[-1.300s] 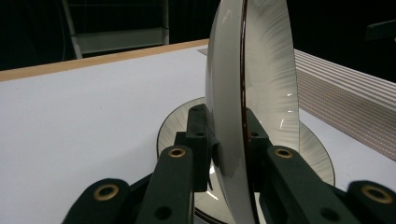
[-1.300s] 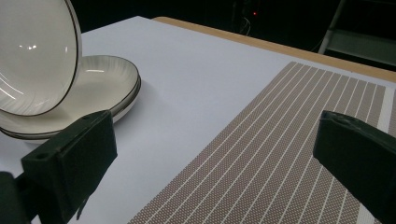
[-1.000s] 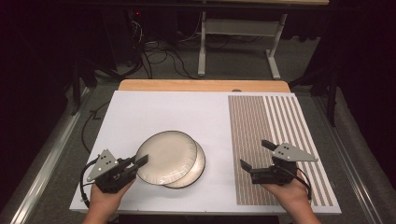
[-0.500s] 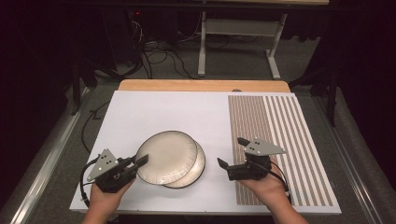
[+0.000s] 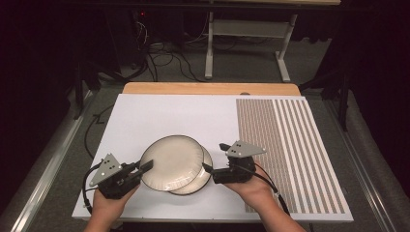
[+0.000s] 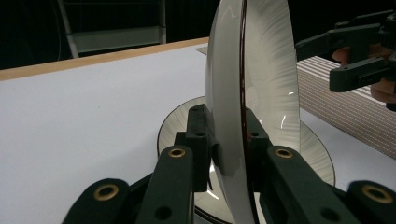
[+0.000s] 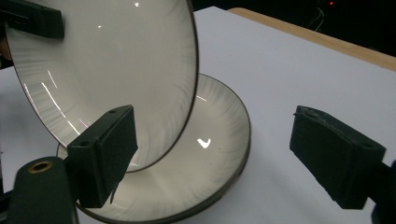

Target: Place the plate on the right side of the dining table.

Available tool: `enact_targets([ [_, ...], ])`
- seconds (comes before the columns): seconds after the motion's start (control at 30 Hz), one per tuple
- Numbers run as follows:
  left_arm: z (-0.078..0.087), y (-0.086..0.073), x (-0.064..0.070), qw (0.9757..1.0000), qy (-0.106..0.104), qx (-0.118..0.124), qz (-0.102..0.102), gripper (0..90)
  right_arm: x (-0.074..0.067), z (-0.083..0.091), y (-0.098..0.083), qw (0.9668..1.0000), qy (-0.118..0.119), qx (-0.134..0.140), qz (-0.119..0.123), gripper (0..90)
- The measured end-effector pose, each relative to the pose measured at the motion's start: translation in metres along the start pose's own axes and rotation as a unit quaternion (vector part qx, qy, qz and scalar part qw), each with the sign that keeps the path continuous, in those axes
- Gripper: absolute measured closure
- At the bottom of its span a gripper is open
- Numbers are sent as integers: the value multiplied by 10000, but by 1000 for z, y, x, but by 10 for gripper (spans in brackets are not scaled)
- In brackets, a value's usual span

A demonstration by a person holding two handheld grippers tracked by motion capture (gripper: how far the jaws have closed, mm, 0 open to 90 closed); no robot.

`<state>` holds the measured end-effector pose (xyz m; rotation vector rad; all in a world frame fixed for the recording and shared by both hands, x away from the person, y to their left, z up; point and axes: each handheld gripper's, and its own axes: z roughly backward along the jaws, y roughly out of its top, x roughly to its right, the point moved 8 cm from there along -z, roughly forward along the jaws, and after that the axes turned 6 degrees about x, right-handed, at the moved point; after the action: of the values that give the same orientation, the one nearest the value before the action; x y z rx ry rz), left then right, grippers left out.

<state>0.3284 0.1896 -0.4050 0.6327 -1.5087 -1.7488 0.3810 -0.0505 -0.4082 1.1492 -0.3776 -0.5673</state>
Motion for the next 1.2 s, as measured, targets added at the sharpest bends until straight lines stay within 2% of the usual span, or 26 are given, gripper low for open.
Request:
enact_targets([
  [0.2, 0, 0, 0, 10000, -12, 0, -12, 784, -11, -19, -3, 9997, 164, -65, -147, 213],
  [0.3, 0, 0, 0, 10000, -10, -5, -28, 784, -14, -25, -5, 9994, 164, -105, -278, 243],
  [0.43, 0, 0, 0, 10000, -13, -3, -21, 783, -16, -32, -8, 9990, 207, -108, -394, 321],
  [0.47, 0, 0, 0, 10000, -15, -6, -24, 784, -17, -34, -9, 9986, 191, -104, -484, 360],
  [0.53, 0, 0, -1, 10000, -24, 5, -16, 783, -18, -36, -10, 9985, 229, -94, -496, 427],
  [0.6, 1, -1, -1, 10000, -46, 19, -24, 783, -21, -38, -10, 9972, 389, -87, -630, 526],
  [0.63, 1, -1, -1, 10000, -58, 31, -28, 784, -23, -39, -11, 9964, 521, -125, -654, 545],
  [0.7, 1, -1, -1, 10000, -55, 21, -18, 783, -25, -40, -12, 9964, 531, -140, -645, 597],
  [0.8, 1, -1, -2, 10000, -64, 24, 6, 784, -24, -41, -13, 9950, 579, -174, -798, 663],
  [0.9, 1, -1, -2, 10000, -71, 32, 33, 784, -23, -41, -14, 9950, 558, -154, -813, 697],
  [1.03, 1, -1, -2, 9999, -97, 53, 83, 787, -21, -40, -15, 9931, 596, -135, -1001, 769],
  [1.2, 1, -1, -3, 9997, -108, 44, 199, 790, -19, -39, -14, 9912, 647, -117, -1148, 798],
])
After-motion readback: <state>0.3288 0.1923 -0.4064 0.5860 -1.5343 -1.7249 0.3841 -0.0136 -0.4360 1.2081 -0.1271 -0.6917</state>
